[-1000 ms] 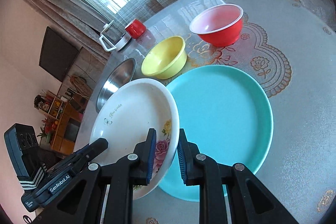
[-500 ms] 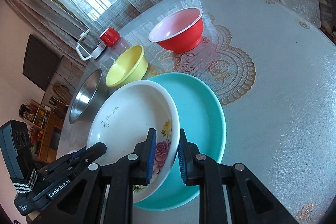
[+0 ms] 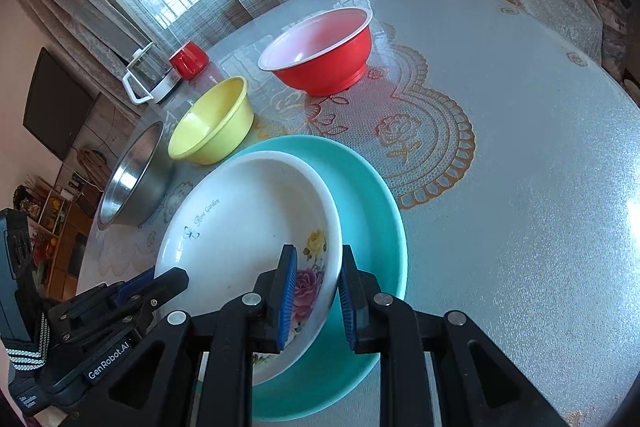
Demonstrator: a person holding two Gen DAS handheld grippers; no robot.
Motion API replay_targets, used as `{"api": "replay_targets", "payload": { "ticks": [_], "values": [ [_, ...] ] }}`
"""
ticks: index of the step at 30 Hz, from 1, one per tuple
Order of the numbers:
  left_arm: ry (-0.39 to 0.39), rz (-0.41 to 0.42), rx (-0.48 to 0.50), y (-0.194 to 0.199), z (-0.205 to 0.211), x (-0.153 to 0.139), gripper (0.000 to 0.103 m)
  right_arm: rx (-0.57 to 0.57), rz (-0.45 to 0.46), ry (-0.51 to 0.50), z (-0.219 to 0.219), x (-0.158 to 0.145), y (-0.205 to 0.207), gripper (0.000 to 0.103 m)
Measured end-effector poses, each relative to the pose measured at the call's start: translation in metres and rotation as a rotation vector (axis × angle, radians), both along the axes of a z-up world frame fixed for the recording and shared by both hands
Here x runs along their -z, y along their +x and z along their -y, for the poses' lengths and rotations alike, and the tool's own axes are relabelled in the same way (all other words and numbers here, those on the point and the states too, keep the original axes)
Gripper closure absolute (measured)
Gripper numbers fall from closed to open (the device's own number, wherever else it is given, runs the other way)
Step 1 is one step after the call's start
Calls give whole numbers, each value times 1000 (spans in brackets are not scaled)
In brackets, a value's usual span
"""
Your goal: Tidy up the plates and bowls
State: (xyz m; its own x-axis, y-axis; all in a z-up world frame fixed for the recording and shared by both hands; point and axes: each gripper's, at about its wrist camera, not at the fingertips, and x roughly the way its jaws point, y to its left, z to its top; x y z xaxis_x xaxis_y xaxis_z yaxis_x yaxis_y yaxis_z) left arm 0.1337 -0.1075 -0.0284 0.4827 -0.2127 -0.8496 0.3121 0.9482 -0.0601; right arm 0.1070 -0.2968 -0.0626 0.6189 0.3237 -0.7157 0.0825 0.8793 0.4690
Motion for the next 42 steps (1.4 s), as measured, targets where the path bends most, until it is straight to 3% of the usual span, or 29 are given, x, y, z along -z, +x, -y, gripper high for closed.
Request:
{"api": "replay_targets", "payload": {
  "ticks": [4,16,23,32,42],
  "values": [
    [-4,-4,-7,0,-1,0,84,9,19,0,2,-6,-4,75],
    [-12,22,-42,-8,-6,-5,81,44,7,-14,8,-5,-11,75],
    [-59,32,-71,-13,-17,-12,79,61,13,-12,9,-9,-15,71],
    [-92,87,-133,-29,-49,-31,76,88,61,-44,9,-25,-21,60],
    [-98,119,-222,-41,-91,-41,72,28,101,-60,-13,-40,-27,53]
  ]
}}
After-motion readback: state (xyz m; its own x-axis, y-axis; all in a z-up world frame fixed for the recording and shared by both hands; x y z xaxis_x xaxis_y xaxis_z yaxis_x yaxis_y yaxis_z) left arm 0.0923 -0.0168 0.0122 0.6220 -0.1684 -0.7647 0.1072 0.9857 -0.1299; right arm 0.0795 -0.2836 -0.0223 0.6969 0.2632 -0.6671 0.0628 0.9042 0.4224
